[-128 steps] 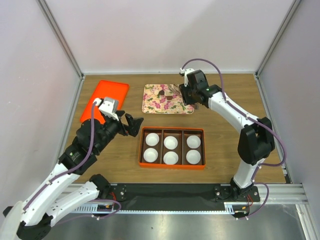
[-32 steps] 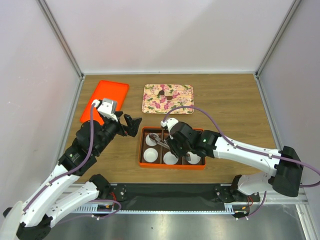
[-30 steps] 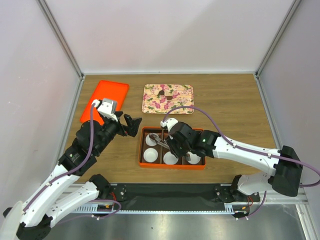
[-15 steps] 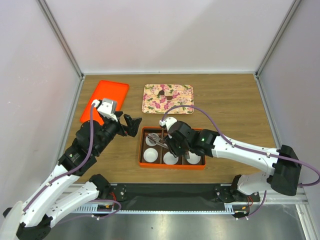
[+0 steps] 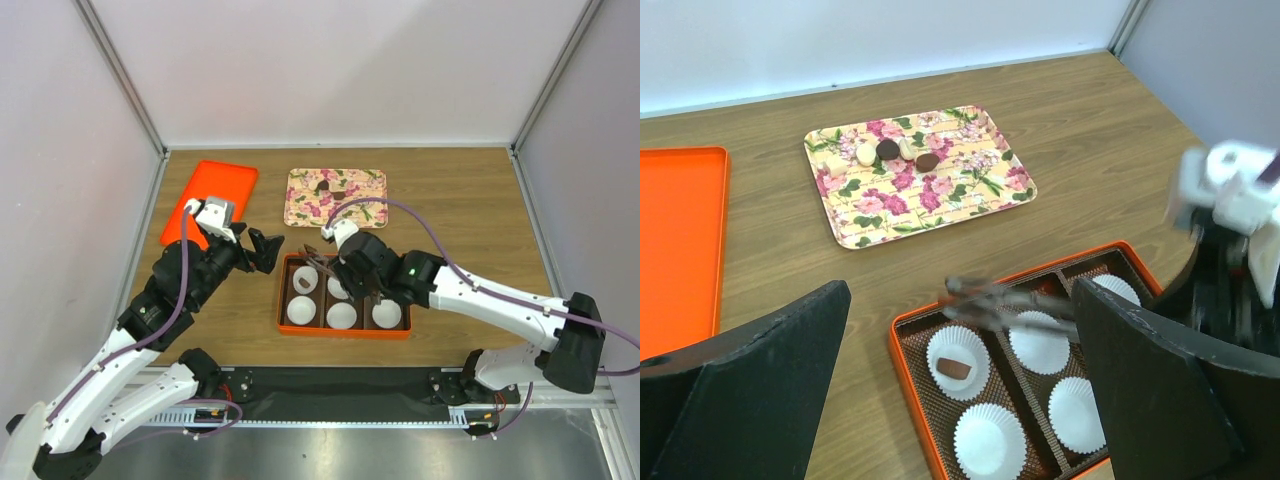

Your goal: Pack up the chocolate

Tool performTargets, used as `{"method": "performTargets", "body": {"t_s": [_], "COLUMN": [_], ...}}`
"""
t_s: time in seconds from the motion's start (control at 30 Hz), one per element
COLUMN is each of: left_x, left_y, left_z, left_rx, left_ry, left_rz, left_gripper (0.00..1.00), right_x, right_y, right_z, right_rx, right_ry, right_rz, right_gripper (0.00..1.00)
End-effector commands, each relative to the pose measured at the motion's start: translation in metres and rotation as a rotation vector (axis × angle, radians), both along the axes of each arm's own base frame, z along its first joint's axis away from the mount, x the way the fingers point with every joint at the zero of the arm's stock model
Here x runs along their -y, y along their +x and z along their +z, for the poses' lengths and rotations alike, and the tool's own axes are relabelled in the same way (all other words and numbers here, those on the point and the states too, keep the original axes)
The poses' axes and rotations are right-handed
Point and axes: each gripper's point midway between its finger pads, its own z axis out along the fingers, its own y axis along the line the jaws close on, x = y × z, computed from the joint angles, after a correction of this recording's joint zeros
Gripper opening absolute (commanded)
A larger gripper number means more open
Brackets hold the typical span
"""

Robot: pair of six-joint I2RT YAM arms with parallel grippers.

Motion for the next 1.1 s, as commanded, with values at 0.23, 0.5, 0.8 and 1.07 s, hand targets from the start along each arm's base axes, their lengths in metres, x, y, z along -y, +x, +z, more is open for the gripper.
{"method": "performTargets", "body": {"t_s": [0.23,0.5,0.8,1.07], "left_x": [0.001,0.001,0.002,0.002], "left_y": [0.000,0.002,0.003,0.004], "left_z": [0.005,0.003,0.003,0.002], "left_rx": [0.022,0.016,0.014,0.011], "left_ry": [-0.014,-0.006,-0.007,-0.002], "left_rz": [0.000,0.006,0.003,0.006], "left_gripper": [0.99,1.00,1.00,1.00], "right_x": [0.067,0.072,0.062,0.058], "right_y": [0.137,0.198,0.221,0.235], "right_z": [0.031,-0.013,-0.041,-0.050], "right_rx": [0.193,0.146,0.133,0.121], "right_ry": [0.011,-0.006,-0.035,-0.043], "right_rz": [-0.224,-0.216,-0.181,-0.191], "right_gripper": [0.42,0.42,0.49,0.50]}}
